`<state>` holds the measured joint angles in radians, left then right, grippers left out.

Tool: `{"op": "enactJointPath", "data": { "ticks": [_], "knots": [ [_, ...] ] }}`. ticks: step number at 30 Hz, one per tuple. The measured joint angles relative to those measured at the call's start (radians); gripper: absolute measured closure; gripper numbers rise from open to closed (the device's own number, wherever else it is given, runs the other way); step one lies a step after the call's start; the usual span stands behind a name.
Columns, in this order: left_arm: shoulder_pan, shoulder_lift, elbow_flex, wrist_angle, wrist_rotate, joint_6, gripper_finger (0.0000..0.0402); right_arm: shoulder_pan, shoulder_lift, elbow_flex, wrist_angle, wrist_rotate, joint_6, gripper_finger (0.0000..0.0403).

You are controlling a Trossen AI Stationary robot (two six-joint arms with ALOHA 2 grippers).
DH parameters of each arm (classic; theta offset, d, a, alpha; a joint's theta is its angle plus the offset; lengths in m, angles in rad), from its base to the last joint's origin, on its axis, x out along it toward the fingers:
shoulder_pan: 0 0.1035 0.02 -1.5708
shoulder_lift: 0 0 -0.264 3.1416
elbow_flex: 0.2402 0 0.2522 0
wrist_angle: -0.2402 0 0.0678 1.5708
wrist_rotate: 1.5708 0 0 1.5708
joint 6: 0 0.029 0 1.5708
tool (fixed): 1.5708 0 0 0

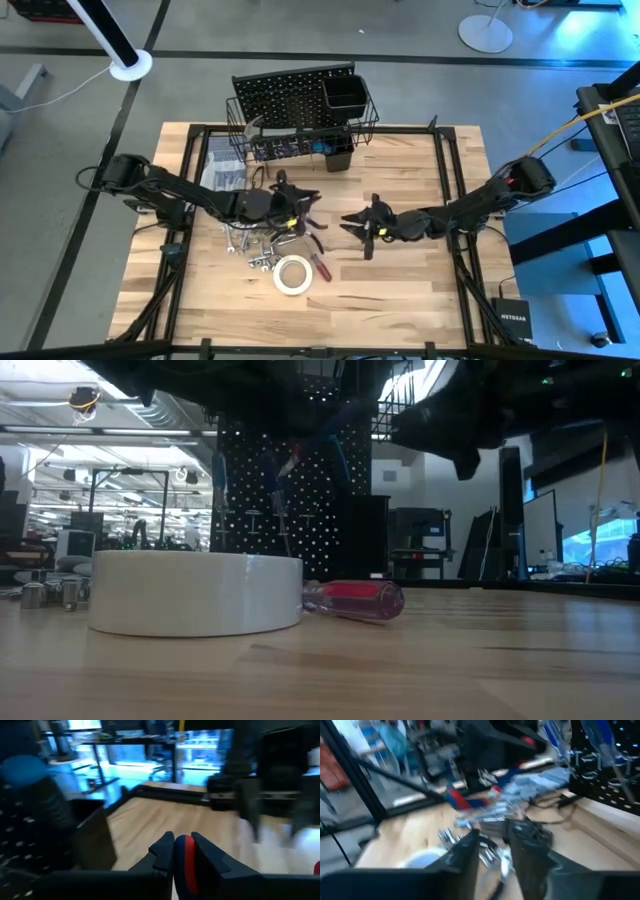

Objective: Hang tools onto peg board
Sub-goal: Put the blue pliers into the bottom black bin on the pegboard

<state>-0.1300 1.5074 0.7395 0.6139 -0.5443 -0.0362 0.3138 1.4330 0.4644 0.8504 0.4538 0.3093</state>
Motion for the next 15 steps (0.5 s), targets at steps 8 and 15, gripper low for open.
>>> {"op": "enactJointPath", "data": {
  "ticks": [8, 15],
  "knots": [
    [-0.001, 0.008, 0.001, 0.031, -0.067, 0.005, 0.0365, 0.0, 0.21, 0.127, 0.148, 0.034, 0.012, 0.0223],
    [-0.002, 0.008, 0.001, 0.028, -0.069, 0.014, 0.0363, 0.0, 0.31, 0.304, 0.031, 0.17, 0.0, 0.0237]
  ]
}}
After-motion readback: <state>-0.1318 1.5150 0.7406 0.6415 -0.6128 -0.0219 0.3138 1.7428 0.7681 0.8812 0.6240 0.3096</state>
